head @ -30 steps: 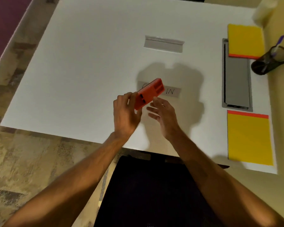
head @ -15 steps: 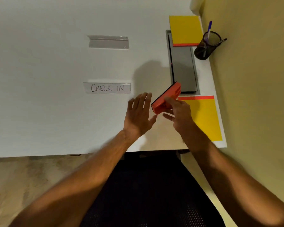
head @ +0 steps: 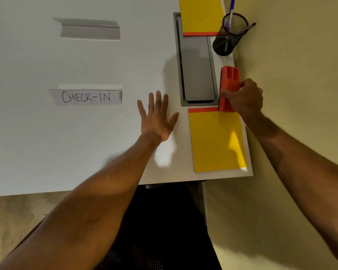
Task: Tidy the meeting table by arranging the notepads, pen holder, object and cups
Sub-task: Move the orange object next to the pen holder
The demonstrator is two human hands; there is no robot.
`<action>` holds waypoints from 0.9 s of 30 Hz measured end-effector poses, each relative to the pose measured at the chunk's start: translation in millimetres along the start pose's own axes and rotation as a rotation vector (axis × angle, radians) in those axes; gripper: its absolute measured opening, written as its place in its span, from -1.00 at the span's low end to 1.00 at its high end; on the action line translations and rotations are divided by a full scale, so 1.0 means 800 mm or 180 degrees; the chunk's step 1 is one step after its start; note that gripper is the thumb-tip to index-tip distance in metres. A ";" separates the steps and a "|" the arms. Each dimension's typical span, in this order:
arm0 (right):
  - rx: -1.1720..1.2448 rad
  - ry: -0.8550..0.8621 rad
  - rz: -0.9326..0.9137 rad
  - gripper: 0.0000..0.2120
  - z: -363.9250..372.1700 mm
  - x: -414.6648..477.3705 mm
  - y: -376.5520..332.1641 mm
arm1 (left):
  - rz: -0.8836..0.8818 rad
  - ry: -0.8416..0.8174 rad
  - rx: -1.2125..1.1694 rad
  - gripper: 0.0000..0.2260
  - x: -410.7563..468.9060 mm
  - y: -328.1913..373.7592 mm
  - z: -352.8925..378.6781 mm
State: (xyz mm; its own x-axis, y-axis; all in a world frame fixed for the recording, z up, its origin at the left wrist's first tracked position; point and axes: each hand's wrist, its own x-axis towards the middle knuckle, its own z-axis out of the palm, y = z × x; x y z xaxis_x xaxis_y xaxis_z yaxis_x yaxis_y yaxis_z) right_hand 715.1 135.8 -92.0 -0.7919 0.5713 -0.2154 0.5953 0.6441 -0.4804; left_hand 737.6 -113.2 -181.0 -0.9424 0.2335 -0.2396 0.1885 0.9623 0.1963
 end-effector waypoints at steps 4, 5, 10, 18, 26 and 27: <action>-0.0320 -0.0072 -0.0100 -0.30 0.009 0.034 0.002 | -0.0170 0.0212 0.0262 -0.29 0.007 0.008 0.020; -0.0359 -0.0087 -0.0128 -0.31 0.012 0.041 0.003 | -0.0187 0.0287 0.0313 -0.29 0.007 0.008 0.024; -0.0618 -0.0117 -0.0171 -0.31 0.023 0.063 0.003 | -0.0187 0.0478 0.0310 -0.27 0.013 0.007 0.036; -0.0640 -0.0071 -0.0185 -0.31 0.031 0.079 0.000 | -0.0169 0.0564 0.0332 -0.27 0.014 0.006 0.038; -0.0729 -0.0057 -0.0263 -0.28 0.034 0.080 0.004 | -0.0162 0.0452 0.0318 -0.27 0.014 0.004 0.037; -0.0720 -0.0061 -0.0271 -0.26 0.033 0.079 0.004 | -0.0168 0.0405 0.0308 -0.27 0.014 0.005 0.035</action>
State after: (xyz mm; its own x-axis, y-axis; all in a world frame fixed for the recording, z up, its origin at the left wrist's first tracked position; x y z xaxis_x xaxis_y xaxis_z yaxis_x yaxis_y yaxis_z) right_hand 663.6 160.2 -129.6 -0.8417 0.5018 -0.1994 0.5399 0.7883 -0.2951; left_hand 735.4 -102.6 -209.9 -0.9779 0.1685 -0.1237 0.1576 0.9831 0.0927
